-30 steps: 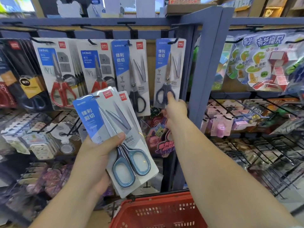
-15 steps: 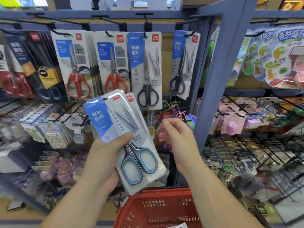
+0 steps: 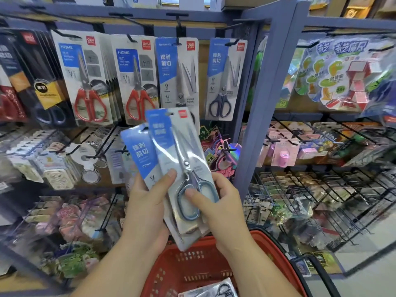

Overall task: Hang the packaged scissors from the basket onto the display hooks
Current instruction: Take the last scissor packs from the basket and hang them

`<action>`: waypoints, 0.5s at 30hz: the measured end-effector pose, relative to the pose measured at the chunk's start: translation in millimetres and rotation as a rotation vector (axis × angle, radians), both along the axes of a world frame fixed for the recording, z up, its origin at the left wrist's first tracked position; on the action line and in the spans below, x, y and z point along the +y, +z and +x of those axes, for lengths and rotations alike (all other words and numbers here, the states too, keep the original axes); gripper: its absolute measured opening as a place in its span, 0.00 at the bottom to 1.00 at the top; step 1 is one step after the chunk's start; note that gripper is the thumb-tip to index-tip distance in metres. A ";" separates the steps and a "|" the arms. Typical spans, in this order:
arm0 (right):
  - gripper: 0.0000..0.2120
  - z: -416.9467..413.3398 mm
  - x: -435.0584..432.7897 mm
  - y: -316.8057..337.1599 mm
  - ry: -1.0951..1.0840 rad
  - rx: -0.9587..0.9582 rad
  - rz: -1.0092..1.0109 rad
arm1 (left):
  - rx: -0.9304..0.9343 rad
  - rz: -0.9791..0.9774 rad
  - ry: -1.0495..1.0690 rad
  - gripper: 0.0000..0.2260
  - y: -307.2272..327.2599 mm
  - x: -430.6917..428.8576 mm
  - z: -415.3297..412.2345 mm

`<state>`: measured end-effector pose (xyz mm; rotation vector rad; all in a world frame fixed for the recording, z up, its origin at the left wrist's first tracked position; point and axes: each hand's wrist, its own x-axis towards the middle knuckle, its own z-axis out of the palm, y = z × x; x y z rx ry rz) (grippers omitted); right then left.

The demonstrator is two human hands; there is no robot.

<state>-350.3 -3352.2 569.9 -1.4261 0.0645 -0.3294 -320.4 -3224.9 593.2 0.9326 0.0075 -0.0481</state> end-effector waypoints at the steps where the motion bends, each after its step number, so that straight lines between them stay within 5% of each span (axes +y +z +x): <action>1: 0.14 0.2 1.7 0.1 -0.022 -0.007 0.053 | -0.005 -0.010 -0.004 0.18 0.1 -0.4 -2.7; 11: 0.20 2.1 4.7 1.2 -0.020 -0.015 0.188 | 0.000 0.069 0.117 0.12 -6.2 1.3 -3.7; 15: 0.08 6.6 -8.6 2.7 0.000 -0.006 0.091 | -0.039 0.158 0.192 0.10 -6.5 3.3 3.5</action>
